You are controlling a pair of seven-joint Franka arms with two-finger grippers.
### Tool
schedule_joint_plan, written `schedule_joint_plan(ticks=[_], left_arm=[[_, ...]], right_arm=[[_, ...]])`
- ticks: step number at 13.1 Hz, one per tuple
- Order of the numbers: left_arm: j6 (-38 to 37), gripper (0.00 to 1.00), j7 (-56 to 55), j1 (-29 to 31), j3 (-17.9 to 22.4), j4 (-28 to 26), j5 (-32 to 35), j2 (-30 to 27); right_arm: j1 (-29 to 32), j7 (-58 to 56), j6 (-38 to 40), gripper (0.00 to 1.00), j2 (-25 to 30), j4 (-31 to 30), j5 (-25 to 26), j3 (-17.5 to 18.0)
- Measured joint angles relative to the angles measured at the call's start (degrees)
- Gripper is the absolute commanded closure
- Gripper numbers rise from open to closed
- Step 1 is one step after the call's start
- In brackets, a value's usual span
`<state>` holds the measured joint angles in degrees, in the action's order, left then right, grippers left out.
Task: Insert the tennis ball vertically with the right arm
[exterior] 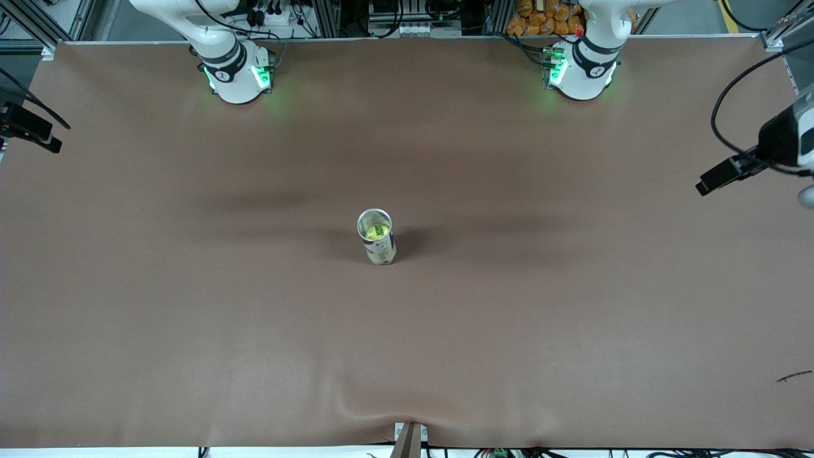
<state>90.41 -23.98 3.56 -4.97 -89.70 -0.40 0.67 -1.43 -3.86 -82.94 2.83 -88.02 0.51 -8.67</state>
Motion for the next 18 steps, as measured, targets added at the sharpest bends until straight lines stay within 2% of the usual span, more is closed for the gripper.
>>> schedule_joint_plan(ticks=[2, 9, 13, 18], left_arm=[[-0.48, 0.00, 0.18, -1.14, 2.67, -0.55, -0.30, -0.97], [1.82, 0.00, 5.48, -1.53, 6.40, -2.12, -0.38, -1.97], [3.10, 0.00, 6.90, -5.58, 9.65, -2.36, -0.37, -1.93], [4.73, 0.00, 18.59, -5.14, 11.15, -2.44, -0.34, -1.91]], right_arm=[[0.06, 0.00, -0.12, 0.00, 0.00, 0.00, 0.09, -0.36], [0.05, 0.00, -0.40, 0.00, 0.00, 0.16, 0.06, -0.23], [-0.06, 0.00, -0.40, 0.00, 0.00, 0.53, 0.04, 0.03], [-0.43, 0.00, -0.39, 0.00, -0.08, 0.55, -0.45, 0.31]])
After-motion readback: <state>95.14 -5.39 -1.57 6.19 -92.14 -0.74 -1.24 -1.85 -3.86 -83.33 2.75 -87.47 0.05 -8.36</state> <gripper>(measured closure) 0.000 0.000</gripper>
